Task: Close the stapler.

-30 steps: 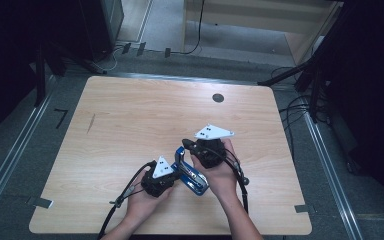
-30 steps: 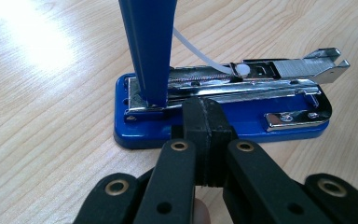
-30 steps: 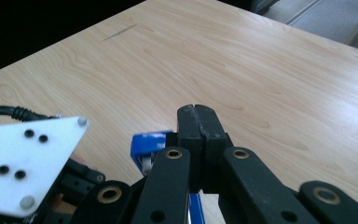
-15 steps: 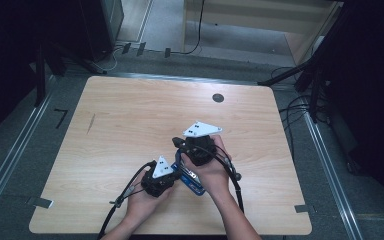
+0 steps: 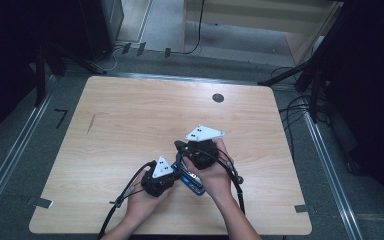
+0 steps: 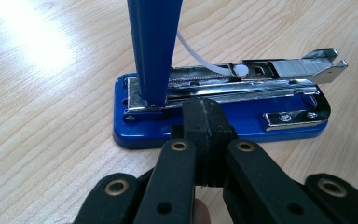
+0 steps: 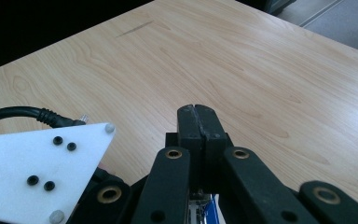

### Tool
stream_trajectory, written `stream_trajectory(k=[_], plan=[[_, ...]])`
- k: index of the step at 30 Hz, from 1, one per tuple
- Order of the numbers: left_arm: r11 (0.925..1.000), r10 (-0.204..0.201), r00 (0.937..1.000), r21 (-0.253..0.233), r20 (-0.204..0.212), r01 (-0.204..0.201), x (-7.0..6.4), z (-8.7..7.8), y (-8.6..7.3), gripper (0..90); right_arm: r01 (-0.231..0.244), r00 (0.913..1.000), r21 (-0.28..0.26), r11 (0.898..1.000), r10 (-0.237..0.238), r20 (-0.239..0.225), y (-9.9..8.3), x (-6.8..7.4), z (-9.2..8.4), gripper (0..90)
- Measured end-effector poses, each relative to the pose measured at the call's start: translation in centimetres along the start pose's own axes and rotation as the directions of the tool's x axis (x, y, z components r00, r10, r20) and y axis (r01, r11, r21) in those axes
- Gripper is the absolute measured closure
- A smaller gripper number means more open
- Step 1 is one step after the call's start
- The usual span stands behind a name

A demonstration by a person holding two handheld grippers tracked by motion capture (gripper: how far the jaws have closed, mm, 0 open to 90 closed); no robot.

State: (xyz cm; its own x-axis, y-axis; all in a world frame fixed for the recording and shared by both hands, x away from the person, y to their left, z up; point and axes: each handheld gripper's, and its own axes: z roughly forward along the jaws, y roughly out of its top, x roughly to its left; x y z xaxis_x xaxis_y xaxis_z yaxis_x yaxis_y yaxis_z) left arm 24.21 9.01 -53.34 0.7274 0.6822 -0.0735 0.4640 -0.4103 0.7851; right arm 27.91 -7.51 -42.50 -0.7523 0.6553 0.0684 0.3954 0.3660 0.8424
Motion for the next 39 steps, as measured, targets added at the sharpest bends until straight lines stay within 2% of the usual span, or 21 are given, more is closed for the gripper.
stream_trajectory(k=[27,39], plan=[[1.0000,-0.007,1.0000,0.001,0.007,0.007,0.0,0.0,0.0,90.0,-0.002,1.0000,0.001,1.000,0.002,0.006,-1.7,-0.2,-1.3,90.0],[1.0000,-0.006,1.0000,0.002,0.007,0.006,0.0,0.0,0.0,90.0,-0.016,0.9998,0.017,1.000,0.016,0.006,-3.5,0.0,-1.8,90.0]])
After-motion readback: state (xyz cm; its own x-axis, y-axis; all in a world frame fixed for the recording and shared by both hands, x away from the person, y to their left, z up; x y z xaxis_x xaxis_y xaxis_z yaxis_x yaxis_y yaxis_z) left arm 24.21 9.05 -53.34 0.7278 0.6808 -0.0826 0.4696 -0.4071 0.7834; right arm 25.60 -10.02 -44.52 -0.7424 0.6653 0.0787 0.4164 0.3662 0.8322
